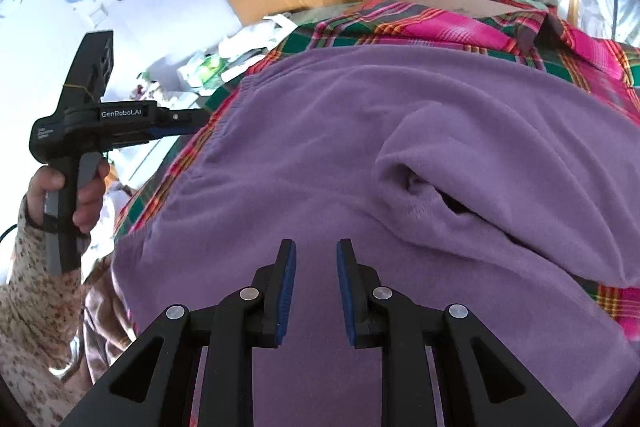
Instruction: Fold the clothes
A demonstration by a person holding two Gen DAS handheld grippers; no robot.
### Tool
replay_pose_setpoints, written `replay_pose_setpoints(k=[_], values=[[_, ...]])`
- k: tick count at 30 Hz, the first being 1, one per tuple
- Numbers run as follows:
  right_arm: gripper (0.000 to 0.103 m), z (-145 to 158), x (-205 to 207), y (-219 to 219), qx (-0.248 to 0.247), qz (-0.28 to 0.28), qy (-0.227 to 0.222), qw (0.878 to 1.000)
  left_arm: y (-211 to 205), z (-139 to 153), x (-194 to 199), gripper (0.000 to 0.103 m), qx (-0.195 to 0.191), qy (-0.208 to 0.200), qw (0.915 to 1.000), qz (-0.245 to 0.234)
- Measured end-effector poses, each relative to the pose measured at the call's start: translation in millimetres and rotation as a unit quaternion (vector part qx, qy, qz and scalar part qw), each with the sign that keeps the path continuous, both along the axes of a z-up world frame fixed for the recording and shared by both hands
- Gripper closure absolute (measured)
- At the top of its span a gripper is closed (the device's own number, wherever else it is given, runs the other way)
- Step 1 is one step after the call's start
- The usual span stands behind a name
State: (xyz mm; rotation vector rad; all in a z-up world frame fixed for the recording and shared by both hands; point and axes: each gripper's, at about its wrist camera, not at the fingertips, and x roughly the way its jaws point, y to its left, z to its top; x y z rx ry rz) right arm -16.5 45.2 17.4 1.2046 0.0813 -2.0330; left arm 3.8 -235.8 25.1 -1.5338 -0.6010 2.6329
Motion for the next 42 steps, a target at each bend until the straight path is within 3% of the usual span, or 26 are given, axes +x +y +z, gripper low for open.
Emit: replay_pose_setpoints(k=[9, 12, 16, 21, 25, 29, 32, 37, 42], values=[[0.081, 7.5, -16.3, 13.5, 0.020, -0.066, 0.063, 0.996, 28.3, -17.0, -47.3, 0.076, -0.015, -0.020, 0.9989, -0.040], [0.079, 2.3, -20.6, 1.2, 0.061, -0.064, 0.084, 0.993, 27.3, -19.4, -60.1, 0.076, -0.014, -0.027, 0.9987, -0.041], [0.079, -13.2, -33.1, 9.0, 0.079, -0.094, 0.047, 0.991, 21.2, -21.1, -67.2, 0.076, -0.017, -0.025, 0.9988, -0.038], [0.080, -6.7, -39.4, 29.6, 0.063, -0.130, 0.015, 0.989, 13.6, -22.7, -66.7, 0.076, 0.005, -0.019, 0.9993, -0.031], [0.080, 25.7, -23.6, 26.9, 0.014, -0.108, 0.073, 0.991, 18.5, -15.0, -64.6, 0.076, -0.002, -0.013, 0.9995, -0.028], [0.080, 31.7, -21.3, 8.9, -0.010, -0.075, 0.093, 0.993, 28.0, -7.0, -65.1, 0.076, 0.005, 0.000, 0.9992, -0.039], [0.080, 17.6, -31.1, -4.2, 0.012, -0.062, 0.084, 0.994, 34.2, -7.2, -71.1, 0.076, -0.006, 0.000, 0.9990, -0.045], [0.085, -2.7, -49.5, 7.0, 0.048, -0.091, 0.046, 0.994, 24.0, -14.3, -86.0, 0.076, -0.019, -0.009, 0.9994, -0.028], [0.085, 2.4, -56.9, 13.6, 0.059, -0.081, 0.019, 0.995, 5.5, -17.7, -104.6, 0.078, -0.020, -0.021, 0.9996, -0.006]])
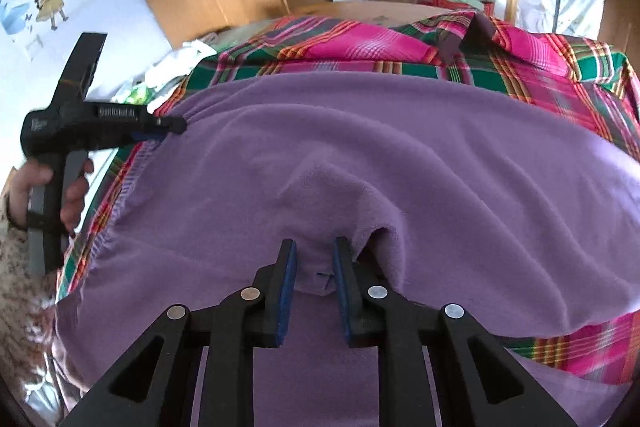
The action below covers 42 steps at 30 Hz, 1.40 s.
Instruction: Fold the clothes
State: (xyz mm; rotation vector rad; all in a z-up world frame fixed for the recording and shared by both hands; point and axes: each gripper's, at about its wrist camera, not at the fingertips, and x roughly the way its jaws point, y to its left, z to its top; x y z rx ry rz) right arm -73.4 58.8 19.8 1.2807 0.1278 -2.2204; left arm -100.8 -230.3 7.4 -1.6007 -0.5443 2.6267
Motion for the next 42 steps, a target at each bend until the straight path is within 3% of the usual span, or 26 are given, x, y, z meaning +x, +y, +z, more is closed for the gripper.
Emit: replay_pose_setpoints(k=[3, 9, 15, 19, 25, 33, 42], values=[[0.084, 18.0, -4.2, 3.7, -0.006, 0.012, 0.005, 1.000, -2.5, 4.9, -9.4, 0.079, -0.049, 0.013, 0.9987, 0.006], [0.082, 46.0, -25.8, 9.6, -0.016, 0.010, 0.049, 0.999, -13.3, -0.1, -24.2, 0.081, -0.063, 0.002, 0.9977, 0.023], [0.080, 42.6, -59.9, 4.6, 0.031, 0.025, 0.081, 0.996, -2.2, 16.7, -12.7, 0.080, -0.102, 0.047, 0.9933, -0.026], [0.076, 33.9, -83.2, 0.6, 0.057, 0.036, 0.089, 0.994, 13.3, 20.6, -12.7, 0.080, -0.152, 0.053, 0.9840, -0.076], [0.074, 18.1, -108.7, -10.8, 0.065, 0.066, 0.077, 0.993, 30.3, 15.8, -15.4, 0.079, -0.175, 0.050, 0.9731, -0.142], [0.073, 3.0, -120.1, -40.2, 0.087, 0.106, 0.085, 0.987, 31.7, 3.0, -22.4, 0.079, -0.208, 0.031, 0.9649, -0.158], [0.073, -8.1, -117.4, -54.1, 0.085, 0.148, 0.074, 0.983, 26.5, -0.1, -15.8, 0.077, -0.191, 0.028, 0.9655, -0.174]])
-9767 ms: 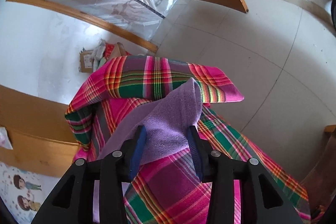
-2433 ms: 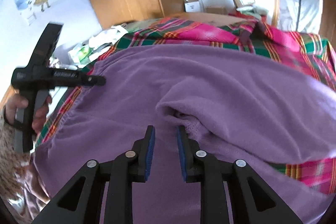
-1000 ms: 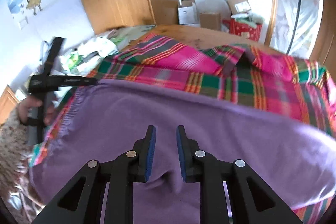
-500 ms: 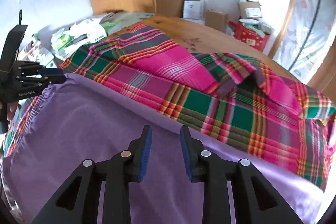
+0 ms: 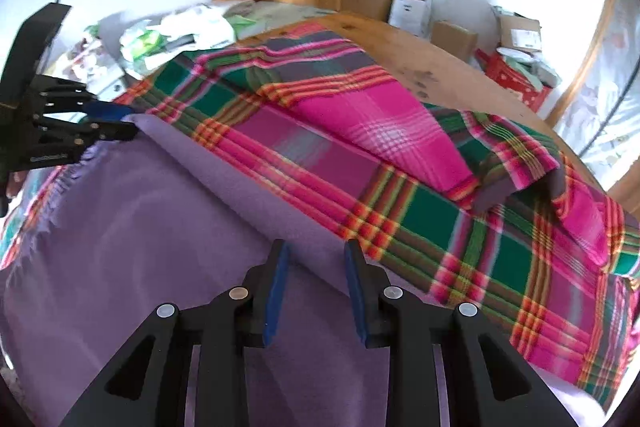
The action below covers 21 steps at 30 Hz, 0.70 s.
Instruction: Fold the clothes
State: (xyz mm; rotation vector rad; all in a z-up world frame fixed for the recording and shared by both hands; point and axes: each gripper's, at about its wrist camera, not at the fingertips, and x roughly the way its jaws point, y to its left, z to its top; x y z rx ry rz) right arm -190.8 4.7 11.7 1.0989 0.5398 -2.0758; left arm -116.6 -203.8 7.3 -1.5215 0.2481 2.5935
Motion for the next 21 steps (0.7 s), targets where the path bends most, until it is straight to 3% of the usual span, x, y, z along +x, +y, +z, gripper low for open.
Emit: replay_pose_setpoints(k=[5, 12, 17, 21], values=[[0.073, -3.8, 0.1, -6.0, 0.011, 0.012, -0.003, 1.000, -2.9, -0.6, -1.2, 0.077, 0.011, -0.001, 0.9999, -0.004], [0.073, -7.2, 0.0, -7.3, 0.024, 0.013, 0.006, 1.000, -8.0, -2.9, -6.3, 0.067, 0.014, 0.000, 0.9999, 0.007], [0.073, -7.9, 3.3, -12.0, 0.033, 0.019, 0.027, 0.999, -13.1, -3.6, -9.3, 0.067, 0.044, 0.000, 0.9989, 0.018], [0.073, -7.9, -0.9, -14.5, 0.032, 0.021, 0.027, 0.999, -18.2, -4.1, -9.9, 0.082, 0.071, 0.002, 0.9972, 0.025]])
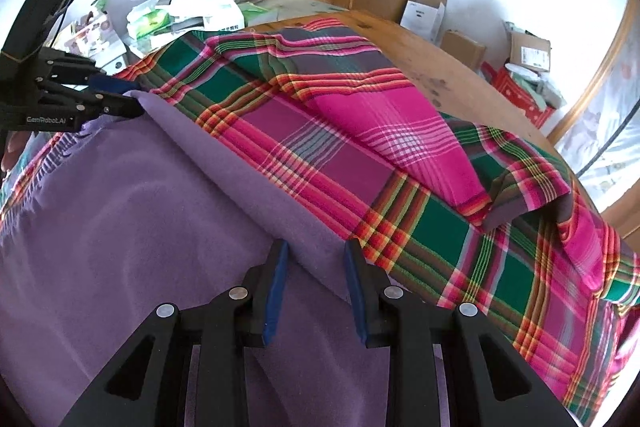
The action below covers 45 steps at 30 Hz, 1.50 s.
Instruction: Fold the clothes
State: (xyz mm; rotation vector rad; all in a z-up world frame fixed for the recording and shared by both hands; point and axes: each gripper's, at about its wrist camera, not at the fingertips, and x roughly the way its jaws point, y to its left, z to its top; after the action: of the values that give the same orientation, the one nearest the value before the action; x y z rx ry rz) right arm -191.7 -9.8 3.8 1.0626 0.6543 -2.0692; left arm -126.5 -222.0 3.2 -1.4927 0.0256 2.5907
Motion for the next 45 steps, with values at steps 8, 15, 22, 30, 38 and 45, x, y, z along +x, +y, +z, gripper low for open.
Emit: replay_pose_setpoints(k=[8, 15, 22, 30, 38, 45], values=[[0.047, -3.0, -17.6, 8.0, -0.023, -0.029, -0.015, 0.999, 3.5, 5.0, 5.3, 0.096, 0.005, 0.024, 0.9997, -0.002], [0.056, -3.7, -16.5, 10.2, -0.040, -0.036, -0.030, 0.998, 2.0, 12.0, 10.8, 0.097, 0.012, 0.041, 0.9991, 0.001], [0.094, 2.9, 0.2, 5.5, -0.031, -0.014, -0.015, 0.999, 1.6, 21.8, 18.8, 0.098, 0.013, 0.055, 0.9984, 0.002], [0.098, 42.1, 36.8, 22.2, -0.071, -0.040, 0.052, 0.995, 8.3, 38.9, 36.1, 0.098, 0.006, 0.093, 0.9956, -0.011], [0.098, 75.4, 89.3, 34.7, -0.087, -0.049, 0.101, 0.990, 15.7, 59.4, 62.6, 0.098, 0.002, 0.123, 0.9923, -0.018], [0.098, 84.3, 127.2, 44.9, -0.103, -0.056, 0.104, 0.988, 19.2, 71.5, 96.6, 0.098, 0.001, 0.140, 0.9899, -0.023]])
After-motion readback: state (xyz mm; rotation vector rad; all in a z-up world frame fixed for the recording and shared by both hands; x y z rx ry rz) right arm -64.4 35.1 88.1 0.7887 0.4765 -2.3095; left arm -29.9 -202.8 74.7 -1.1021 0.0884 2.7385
